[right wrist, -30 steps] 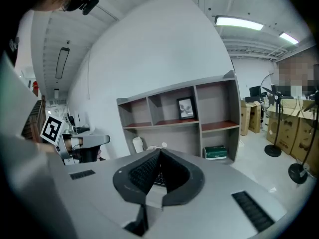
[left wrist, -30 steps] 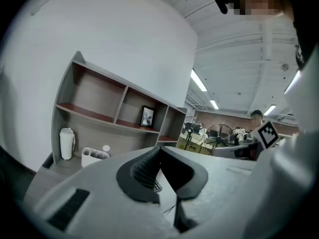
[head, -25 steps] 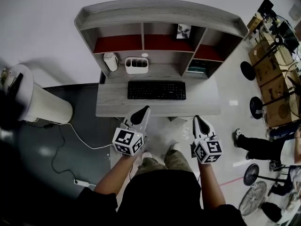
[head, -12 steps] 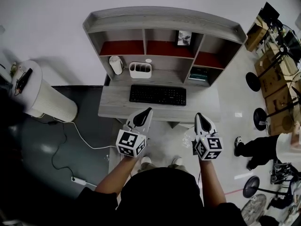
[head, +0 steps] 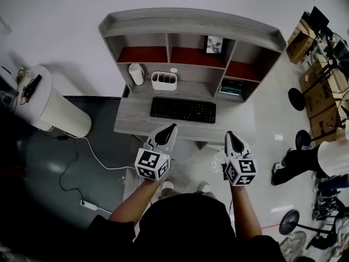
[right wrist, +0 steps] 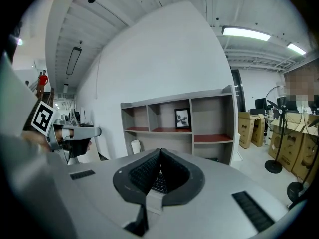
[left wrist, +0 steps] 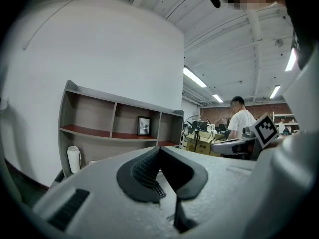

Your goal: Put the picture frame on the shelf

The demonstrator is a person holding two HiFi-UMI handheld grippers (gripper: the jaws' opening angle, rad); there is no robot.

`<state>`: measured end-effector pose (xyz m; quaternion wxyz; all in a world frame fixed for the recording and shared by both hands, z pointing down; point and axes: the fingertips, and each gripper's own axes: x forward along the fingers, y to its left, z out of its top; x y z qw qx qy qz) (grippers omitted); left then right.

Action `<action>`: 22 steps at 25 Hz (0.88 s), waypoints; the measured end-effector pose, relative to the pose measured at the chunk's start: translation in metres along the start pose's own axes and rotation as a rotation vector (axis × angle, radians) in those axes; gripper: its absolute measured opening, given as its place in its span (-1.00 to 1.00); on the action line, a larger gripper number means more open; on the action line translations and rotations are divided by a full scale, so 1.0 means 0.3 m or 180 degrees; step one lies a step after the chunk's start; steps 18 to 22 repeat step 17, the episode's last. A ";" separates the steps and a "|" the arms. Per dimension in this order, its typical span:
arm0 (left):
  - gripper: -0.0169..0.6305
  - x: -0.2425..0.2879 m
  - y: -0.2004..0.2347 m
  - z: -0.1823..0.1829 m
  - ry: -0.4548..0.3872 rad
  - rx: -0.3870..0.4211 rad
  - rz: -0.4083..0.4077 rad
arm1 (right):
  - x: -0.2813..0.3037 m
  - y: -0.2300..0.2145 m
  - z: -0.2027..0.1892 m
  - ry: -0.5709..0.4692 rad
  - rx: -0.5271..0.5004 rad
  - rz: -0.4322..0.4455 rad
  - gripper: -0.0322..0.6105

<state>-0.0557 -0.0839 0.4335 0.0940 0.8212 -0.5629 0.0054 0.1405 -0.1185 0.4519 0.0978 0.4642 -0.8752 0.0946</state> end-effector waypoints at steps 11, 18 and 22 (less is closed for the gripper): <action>-0.90 -0.010 -0.036 -0.002 -0.0018 0.0001 0.0096 | -0.034 -0.014 -0.003 -0.0026 -0.0037 0.0106 -0.87; -0.90 -0.020 -0.021 -0.003 -0.0020 -0.0036 0.0157 | -0.023 -0.008 0.001 -0.0026 -0.0037 0.0131 -0.87; -0.90 -0.020 -0.021 -0.003 -0.0020 -0.0036 0.0157 | -0.023 -0.008 0.001 -0.0026 -0.0037 0.0131 -0.87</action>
